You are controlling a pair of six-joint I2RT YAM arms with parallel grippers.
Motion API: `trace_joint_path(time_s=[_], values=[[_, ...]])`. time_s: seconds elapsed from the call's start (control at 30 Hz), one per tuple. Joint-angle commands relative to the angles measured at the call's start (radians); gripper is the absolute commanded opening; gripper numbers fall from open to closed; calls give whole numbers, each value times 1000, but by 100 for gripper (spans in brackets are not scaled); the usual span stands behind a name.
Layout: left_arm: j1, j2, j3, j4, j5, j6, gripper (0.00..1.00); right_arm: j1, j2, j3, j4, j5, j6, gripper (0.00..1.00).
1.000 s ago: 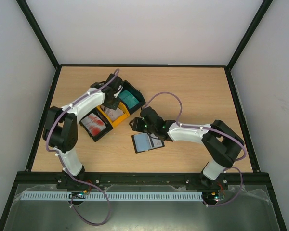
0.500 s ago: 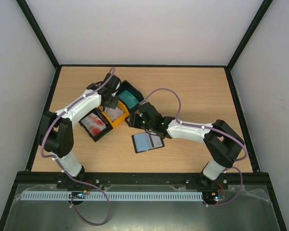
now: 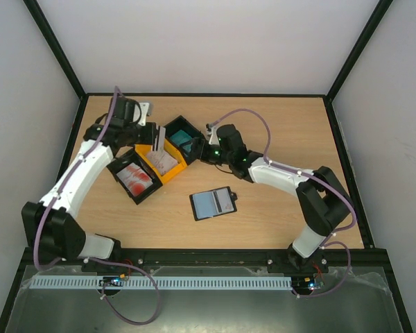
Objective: Put the credit cards into the card holder
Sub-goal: Pick up the credit card from the storage box.
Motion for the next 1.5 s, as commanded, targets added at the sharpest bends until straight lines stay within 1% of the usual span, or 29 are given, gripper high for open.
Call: trace_joint_path(time_s=[0.0,0.17,0.3,0.37,0.43,0.57,0.73,0.83,1.1,1.2,1.3,1.37,1.47], values=[[32,-77,-32,59,271,-92,2,-7,28,49,143,-142,19,76],[33,-134,-56,110,409,-175,2,-7,14,64,215,-220,51,76],[36,-174,-76,177,510,-249,2,-8,-1,38,332,-281,119,76],[36,-186,-85,216,573,-287,2,-7,-9,34,358,-292,140,74],[37,-197,-94,239,603,-310,3,-8,-20,30,376,-303,156,69],[37,-217,-98,243,614,-325,2,-7,-61,7,405,-293,178,50],[41,-232,-109,254,624,-345,2,-10,-124,-43,443,-243,215,31],[45,-240,-110,256,621,-353,2,-15,-140,-57,437,-216,231,26],[56,-259,-111,282,636,-387,2,-25,-164,-101,503,-170,304,8],[61,-265,-108,282,635,-391,2,-26,-171,-105,528,-167,323,4],[69,-266,-110,269,611,-380,2,-27,-179,-104,520,-161,321,4],[78,-265,-108,246,579,-362,2,-27,-192,-105,482,-136,296,4],[85,-257,-101,191,490,-309,2,-28,-224,-108,374,-71,226,4]])
